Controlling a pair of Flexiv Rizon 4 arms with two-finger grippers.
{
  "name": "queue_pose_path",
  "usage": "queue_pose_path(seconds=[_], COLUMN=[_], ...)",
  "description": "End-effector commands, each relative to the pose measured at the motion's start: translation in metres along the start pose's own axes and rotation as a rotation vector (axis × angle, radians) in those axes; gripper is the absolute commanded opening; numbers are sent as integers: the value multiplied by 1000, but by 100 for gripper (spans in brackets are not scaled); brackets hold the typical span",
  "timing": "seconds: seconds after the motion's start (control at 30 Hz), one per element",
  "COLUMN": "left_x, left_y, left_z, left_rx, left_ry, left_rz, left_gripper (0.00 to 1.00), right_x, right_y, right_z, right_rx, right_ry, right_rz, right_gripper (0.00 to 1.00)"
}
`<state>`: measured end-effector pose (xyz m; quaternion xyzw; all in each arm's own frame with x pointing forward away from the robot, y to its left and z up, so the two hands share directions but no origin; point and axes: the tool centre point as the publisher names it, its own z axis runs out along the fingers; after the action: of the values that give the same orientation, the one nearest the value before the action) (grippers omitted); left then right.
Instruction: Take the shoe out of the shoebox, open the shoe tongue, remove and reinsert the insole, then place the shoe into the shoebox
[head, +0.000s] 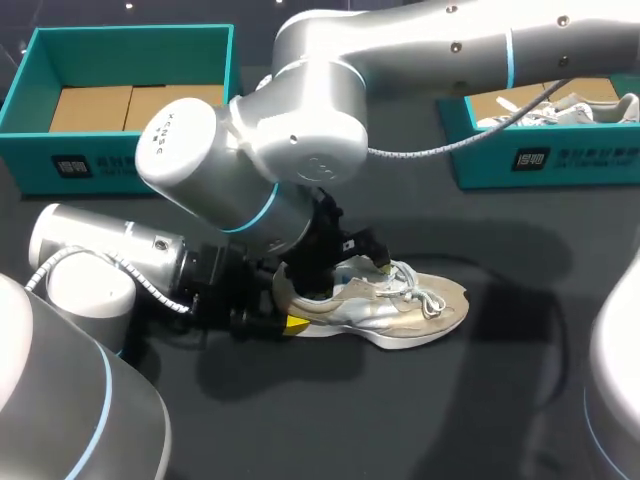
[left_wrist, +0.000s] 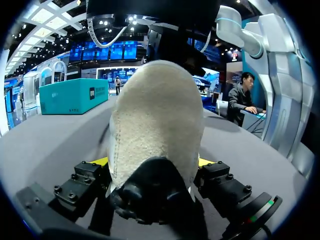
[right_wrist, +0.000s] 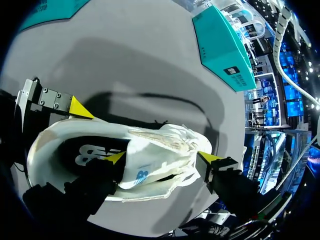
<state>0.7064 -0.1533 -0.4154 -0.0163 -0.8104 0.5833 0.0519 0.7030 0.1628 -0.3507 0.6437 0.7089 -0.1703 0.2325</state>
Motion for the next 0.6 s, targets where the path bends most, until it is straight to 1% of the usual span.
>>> queue_pose_path(seconds=[0.03,0.1,0.2,0.27,0.47,0.53,0.6], left_x=[3,3,3,3,3,3,3], left_y=[3,3,3,3,3,3,3], left_z=[-3,-3,-3,-3,-3,-3,-3], left_rx=[0,0,0,0,0,0,0], left_ry=[-2,-2,-2,-2,-2,-2,-2], left_rz=[0,0,0,0,0,0,0], left_gripper=[0,0,0,0,0,0,0], right_x=[-1,-4,-7,-9,-14,-14,-14], right_y=[-5,-5,-6,-6,-8,-9,-10], right_z=[-3,-4,-7,-9,-13,-13,-15], right_rx=[-5,-3,1,5,28,35,42], right_ry=[-17,-22,-26,-29,-30,-27,-22], right_rz=[431,433,435,434,413,410,405], right_gripper=[75,62,57,56,62,60,56])
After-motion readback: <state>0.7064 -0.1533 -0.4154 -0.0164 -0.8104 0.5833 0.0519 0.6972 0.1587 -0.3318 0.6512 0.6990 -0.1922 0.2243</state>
